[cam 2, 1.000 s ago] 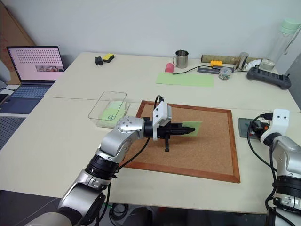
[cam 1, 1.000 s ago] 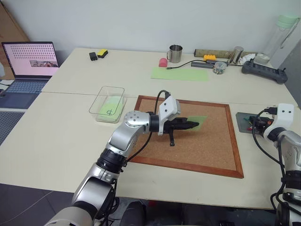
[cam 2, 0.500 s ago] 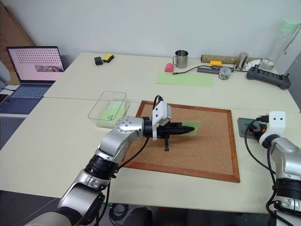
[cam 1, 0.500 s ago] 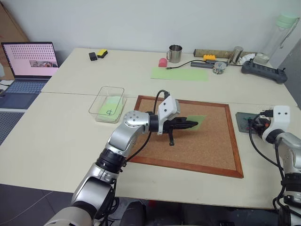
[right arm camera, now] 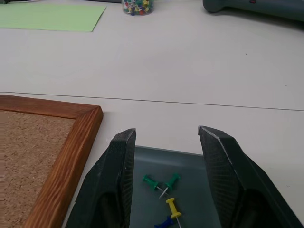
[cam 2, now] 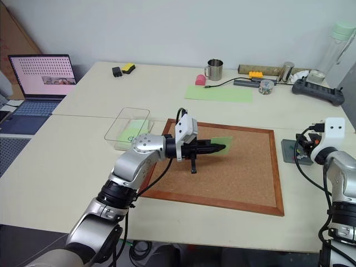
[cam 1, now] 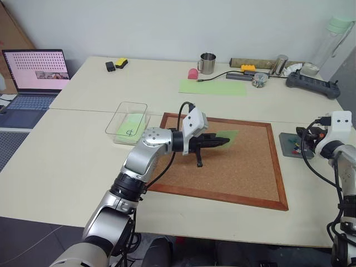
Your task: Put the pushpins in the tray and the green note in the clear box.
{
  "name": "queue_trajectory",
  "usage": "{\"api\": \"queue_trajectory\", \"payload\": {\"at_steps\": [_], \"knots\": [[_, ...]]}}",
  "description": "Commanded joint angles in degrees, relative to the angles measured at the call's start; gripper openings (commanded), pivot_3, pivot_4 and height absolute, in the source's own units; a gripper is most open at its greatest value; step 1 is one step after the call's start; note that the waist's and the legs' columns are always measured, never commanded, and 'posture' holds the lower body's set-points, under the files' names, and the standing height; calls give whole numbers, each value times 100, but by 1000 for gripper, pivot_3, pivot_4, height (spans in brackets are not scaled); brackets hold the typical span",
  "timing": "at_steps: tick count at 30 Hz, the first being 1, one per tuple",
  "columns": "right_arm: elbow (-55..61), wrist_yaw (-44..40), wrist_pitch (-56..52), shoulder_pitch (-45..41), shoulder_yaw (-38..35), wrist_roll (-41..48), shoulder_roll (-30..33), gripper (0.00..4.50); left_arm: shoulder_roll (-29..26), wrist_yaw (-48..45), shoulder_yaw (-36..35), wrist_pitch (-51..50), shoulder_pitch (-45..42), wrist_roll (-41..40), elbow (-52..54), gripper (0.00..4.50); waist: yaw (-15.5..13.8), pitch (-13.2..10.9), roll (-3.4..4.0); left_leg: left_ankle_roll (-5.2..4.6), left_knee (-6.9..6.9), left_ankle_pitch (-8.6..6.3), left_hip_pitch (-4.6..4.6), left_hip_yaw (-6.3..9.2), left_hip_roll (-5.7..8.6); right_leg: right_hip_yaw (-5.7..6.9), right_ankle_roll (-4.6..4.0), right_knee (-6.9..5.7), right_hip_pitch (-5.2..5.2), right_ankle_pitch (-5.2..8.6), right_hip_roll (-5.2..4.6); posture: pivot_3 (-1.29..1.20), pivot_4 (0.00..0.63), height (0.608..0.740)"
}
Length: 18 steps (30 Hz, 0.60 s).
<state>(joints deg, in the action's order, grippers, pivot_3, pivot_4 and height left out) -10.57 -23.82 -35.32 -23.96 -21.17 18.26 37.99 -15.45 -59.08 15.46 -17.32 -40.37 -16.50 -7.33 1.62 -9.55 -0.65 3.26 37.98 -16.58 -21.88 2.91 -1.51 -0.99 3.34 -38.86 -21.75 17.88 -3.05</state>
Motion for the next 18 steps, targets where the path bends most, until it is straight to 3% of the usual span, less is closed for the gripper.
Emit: {"api": "queue_trajectory", "payload": {"at_steps": [1,9,13,18], "knots": [[1067,-362,334,139,237,135,-31,2169,-82,405,-394,-21,-60,-1,331,0,0,0,0,0,-1,0,0,1,0,0,0,0,-1,0,0,0,150,740],[3781,-1328,-86,712,1201,1220,-249,2169,-460,2173,-1661,-1133,542,-24,1366,0,18,-1,1,0,-2,0,0,15,-4,2,1,-2,-2,0,4,0,150,740],[4425,-1166,-683,240,1313,2087,-496,2169,-560,3278,-2115,-1183,859,522,1451,0,-9,-4,-4,0,7,0,-1,18,-1,6,2,-4,2,0,-1,0,150,740],[4645,-988,-1277,-360,1352,2825,-561,2169,-717,3982,-2541,-1120,1261,805,1604,0,-20,-3,-9,0,5,0,0,26,-2,11,1,-7,-1,0,0,0,150,740]]}}
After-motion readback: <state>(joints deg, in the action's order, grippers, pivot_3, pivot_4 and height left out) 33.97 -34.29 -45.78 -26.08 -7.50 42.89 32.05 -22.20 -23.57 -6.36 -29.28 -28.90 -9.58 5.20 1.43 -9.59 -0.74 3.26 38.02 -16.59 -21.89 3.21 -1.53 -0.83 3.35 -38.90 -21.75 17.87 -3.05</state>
